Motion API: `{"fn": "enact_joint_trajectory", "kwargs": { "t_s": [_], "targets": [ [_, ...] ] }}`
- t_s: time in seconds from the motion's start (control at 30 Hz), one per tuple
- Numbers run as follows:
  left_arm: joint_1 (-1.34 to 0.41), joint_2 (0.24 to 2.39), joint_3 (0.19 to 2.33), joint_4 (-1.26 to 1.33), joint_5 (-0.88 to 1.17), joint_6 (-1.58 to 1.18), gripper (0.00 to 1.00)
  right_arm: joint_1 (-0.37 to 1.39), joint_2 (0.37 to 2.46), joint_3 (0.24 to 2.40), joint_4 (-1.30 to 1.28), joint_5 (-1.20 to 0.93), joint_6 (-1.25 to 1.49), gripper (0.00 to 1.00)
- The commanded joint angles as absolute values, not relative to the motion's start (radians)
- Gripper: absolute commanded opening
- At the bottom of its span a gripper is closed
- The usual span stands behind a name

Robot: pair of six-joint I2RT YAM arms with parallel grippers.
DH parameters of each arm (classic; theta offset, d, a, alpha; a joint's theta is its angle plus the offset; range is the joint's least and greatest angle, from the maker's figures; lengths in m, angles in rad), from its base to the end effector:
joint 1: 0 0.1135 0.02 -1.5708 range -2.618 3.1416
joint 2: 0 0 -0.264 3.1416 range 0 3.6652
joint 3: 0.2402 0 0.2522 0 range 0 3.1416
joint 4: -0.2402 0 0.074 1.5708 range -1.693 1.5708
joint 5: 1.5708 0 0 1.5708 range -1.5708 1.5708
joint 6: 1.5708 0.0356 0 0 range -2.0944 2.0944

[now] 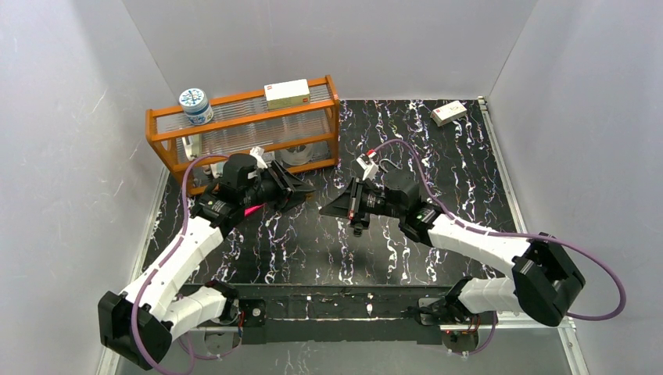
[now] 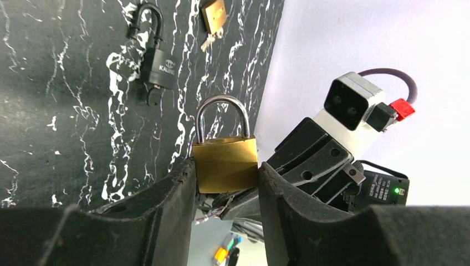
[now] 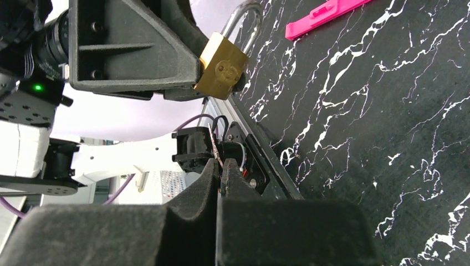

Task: Unlock with the key

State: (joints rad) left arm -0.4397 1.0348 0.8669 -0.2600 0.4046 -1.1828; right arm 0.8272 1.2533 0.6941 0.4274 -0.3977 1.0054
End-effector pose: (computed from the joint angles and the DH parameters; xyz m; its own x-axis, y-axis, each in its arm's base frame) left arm 0.2056 -0.1122 0.3144 -0.8043 -0.5620 -0.1930 -0.0769 0.4205 -0.9040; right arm 0.1814 0.2176 0.2712 -0.8401 0.2366 -0.4881 -0.4277 0.2646 0.8643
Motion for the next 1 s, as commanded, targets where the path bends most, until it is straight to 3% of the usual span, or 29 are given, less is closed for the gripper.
{"fn": "enact_joint_trajectory", "kwargs": {
  "t_s": [0.0, 0.97],
  "targets": [
    [-0.433, 0.969, 0.849, -0.255, 0.293, -1.182, 0.00, 0.838, 1.290, 0.751, 0.446, -0.390, 1.055, 0.01],
    [-0.433, 0.980, 0.847, -0.316, 0.275, -1.138, 0.00, 0.851, 1.420, 0.880, 0.421, -0.422, 1.100, 0.01]
  ]
}}
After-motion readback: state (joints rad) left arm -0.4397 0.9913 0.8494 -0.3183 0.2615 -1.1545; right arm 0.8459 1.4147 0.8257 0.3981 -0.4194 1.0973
